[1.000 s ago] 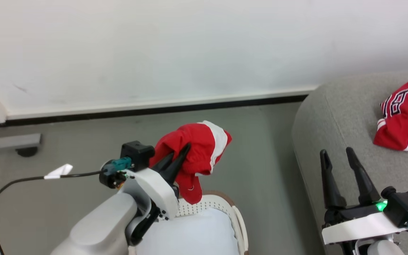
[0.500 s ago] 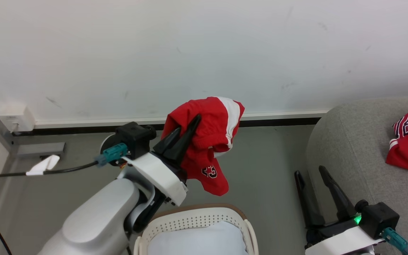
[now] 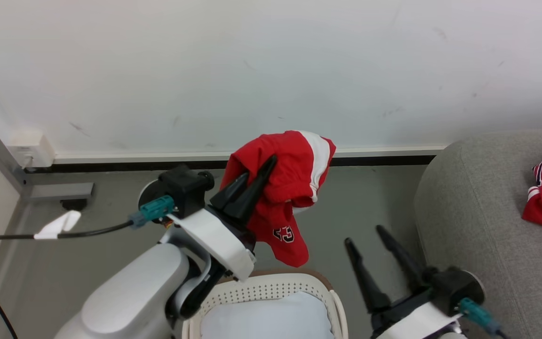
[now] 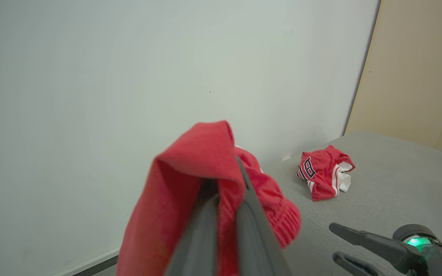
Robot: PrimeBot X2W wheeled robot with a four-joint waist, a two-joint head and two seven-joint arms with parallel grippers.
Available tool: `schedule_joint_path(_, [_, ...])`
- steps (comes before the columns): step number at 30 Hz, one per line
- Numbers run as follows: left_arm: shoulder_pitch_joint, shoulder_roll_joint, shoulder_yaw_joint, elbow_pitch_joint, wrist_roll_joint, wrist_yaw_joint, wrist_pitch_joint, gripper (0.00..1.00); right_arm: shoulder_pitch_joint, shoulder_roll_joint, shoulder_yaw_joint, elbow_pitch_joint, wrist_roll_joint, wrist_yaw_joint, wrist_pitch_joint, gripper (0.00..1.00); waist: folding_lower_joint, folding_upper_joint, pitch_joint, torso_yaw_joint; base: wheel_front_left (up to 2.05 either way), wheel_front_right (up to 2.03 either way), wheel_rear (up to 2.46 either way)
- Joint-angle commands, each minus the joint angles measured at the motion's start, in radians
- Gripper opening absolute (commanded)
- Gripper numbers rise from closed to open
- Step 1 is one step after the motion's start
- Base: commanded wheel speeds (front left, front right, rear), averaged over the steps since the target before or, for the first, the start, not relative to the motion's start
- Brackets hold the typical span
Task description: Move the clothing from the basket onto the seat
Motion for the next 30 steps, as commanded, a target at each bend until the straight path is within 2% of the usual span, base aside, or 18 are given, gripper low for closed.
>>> schedule_joint_path(1, [0.012, 0.004, -0.002, -0.006, 0.003, 0.001, 0.002, 0.0, -0.015, -0.001, 0.008, 0.01, -0.016, -0.002, 0.001, 1.0, 0.0001, 0.0, 0.001, 0.001, 0.0, 0.0, 0.0])
schedule_joint_path(8, [0.025, -0.008, -0.019, -0.019, -0.001, -0.001, 0.005, 0.0, -0.12, 0.002, 0.115, 0.112, -0.048, -0.002, 0.001, 1.0, 0.0001, 0.0, 0.007, 0.02, 0.0, 0.0, 0.0])
schedule_joint_path(16, [0.034, -0.042, -0.064, -0.023, 0.01, -0.015, 0.012, 0.0, -0.214, 0.02, 0.217, 0.242, 0.0, -0.002, 0.001, 1.0, 0.0001, 0.0, -0.009, 0.064, 0.0, 0.0, 0.0])
schedule_joint_path(25, [0.053, -0.087, -0.121, -0.019, 0.01, -0.037, 0.025, 0.0, -0.278, 0.029, 0.221, 0.331, -0.007, -0.002, 0.001, 1.0, 0.0001, 0.0, -0.023, 0.129, 0.0, 0.0, 0.0])
schedule_joint_path(30, [0.06, -0.106, -0.144, -0.019, 0.005, -0.049, 0.034, 0.0, -0.297, 0.03, 0.226, 0.312, -0.011, -0.002, 0.001, 1.0, 0.0001, 0.0, -0.026, 0.163, 0.0, 0.0, 0.0])
